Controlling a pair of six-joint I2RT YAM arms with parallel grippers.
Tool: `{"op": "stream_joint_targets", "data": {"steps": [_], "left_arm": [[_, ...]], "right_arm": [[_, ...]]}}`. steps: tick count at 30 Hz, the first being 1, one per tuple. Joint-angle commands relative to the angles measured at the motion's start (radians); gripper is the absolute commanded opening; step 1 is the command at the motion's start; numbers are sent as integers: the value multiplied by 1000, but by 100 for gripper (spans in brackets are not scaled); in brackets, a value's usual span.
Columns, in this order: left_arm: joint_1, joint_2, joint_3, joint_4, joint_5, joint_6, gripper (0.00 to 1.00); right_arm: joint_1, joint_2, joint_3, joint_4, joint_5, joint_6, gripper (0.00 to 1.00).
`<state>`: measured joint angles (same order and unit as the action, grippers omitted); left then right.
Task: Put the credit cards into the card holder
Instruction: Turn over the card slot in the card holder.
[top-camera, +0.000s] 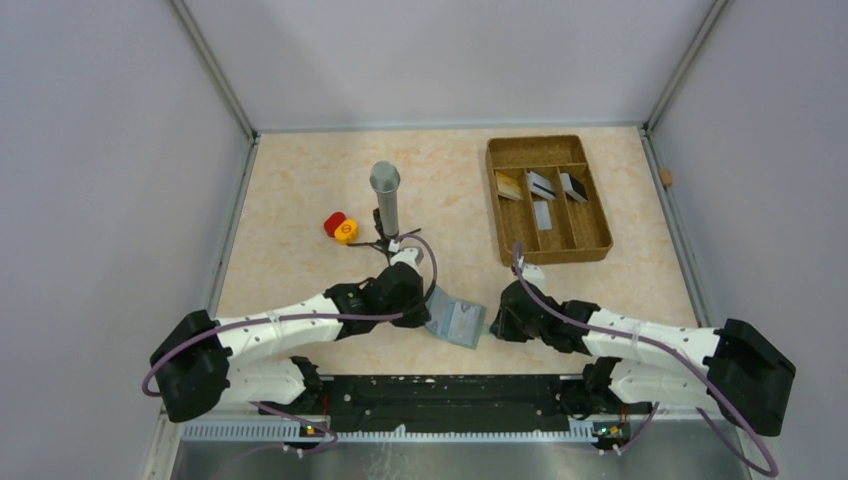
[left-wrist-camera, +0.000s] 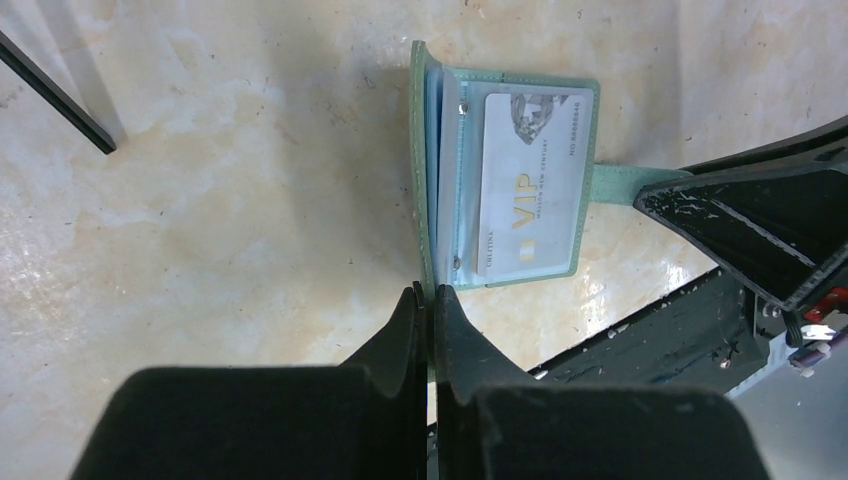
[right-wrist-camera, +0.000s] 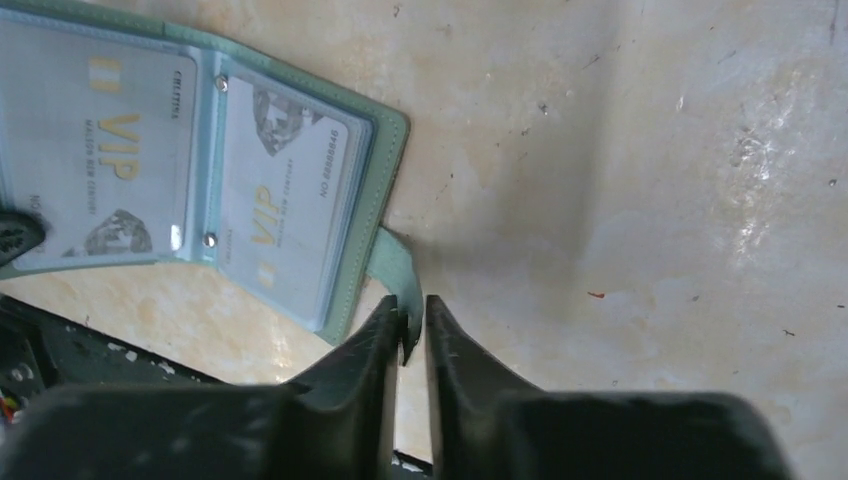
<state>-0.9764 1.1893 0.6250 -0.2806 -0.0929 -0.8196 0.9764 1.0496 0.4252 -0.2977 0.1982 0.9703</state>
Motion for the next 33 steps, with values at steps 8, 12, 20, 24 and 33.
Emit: {"op": "stream_joint_targets", "data": {"steps": [8,12,20,24,33], "left_arm": [[-5,-14,-57,225,163,-47,16],[-5,12,-67,245,171,-53,18],[-5,36,-77,273,182,-56,21],[-4,40,-87,305,182,-61,23],[-5,33,-98,320,183,-59,27]], "right_arm": [[-7,75,-48,75,-25,31,0],[-6,76,-50,76,-21,31,0],[-7,77,-56,76,-23,33,0],[-7,77,-55,74,-23,33,0],[-7,77,-56,71,-23,36,0]]}}
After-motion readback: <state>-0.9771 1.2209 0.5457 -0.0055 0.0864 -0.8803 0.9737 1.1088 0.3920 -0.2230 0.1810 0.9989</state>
